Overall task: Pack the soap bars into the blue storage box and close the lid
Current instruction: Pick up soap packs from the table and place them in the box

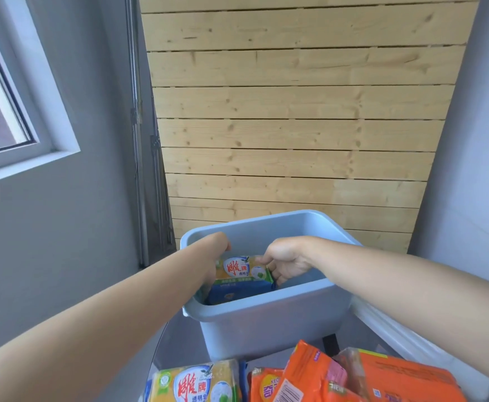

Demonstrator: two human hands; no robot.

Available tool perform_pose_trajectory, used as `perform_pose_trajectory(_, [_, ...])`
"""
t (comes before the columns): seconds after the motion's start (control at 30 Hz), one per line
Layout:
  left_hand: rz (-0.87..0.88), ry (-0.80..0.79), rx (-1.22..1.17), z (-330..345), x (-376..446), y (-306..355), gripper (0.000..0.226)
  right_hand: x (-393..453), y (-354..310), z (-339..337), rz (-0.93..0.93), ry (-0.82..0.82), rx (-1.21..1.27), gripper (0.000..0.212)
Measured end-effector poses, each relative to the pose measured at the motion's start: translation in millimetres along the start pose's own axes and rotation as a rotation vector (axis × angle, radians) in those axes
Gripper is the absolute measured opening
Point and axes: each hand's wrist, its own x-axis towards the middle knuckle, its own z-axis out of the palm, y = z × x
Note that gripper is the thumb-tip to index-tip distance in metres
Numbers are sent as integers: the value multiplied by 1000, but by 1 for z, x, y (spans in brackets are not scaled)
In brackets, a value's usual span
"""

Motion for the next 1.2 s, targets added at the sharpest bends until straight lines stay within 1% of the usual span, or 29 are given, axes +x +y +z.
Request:
perform_pose_trajectory(0.07, [11, -12, -33, -1, 2, -1, 22, 0, 1, -1, -11, -3, 24, 42])
perform_pose_trajectory(0.17, [71, -29, -76, -2, -2, -2, 34, -2, -1, -4, -37, 16, 35, 42])
perform_pose_trajectory(0.23, [101, -45, -90, -2, -6, -3, 37, -3, -3, -5, -46, 34, 25, 41])
perform_pose_trajectory(0.4, [168, -74, -26, -7, -11, -2, 52, -4, -7, -9, 4, 149, -49, 43])
perform_pose_trajectory(0.47, [174, -100, 54, -8, -11, -2, 48, -5, -8, -10, 48, 157, -97, 46])
perform_pose_trajectory(0.53, [186, -131, 152, -6, -10, -5, 38, -5, -7, -6, 92, 113, -157, 53])
perform_pose_trajectory(0.57, [202, -120, 217, -4, -10, -6, 31, -5, -6, -3, 107, 77, -166, 56])
perform_pose_trajectory(0.6, [232, -94, 318, 0, -10, -6, 23, -4, -5, -1, 114, 36, -153, 58])
perform_pose_trajectory(0.63, [279, -57, 472, 2, -8, -6, 18, -3, -4, 2, 114, -3, -124, 59])
perform_pose_trajectory(0.7, [391, -14, 799, 5, -6, -3, 26, -1, -1, 3, 105, -50, -60, 62])
perform_pose_trajectory(0.77, [467, -18, 952, 2, -3, 1, 35, 2, 0, 2, 93, -62, -39, 66])
perform_pose_trajectory(0.87, [573, -20, 1185, -1, -2, 2, 37, 4, 1, 0, 79, -61, -39, 71])
perform_pose_trajectory(0.9, [597, -15, 1234, -2, 3, 2, 36, 4, 1, 0, 70, -58, -35, 72])
perform_pose_trajectory(0.97, [633, 10, 1254, -2, 9, 2, 32, 3, 2, 0, 49, -67, -14, 74])
perform_pose_trajectory(1.2, [638, 38, 1288, -1, 16, 3, 31, 3, 5, 0, 16, -154, 105, 76])
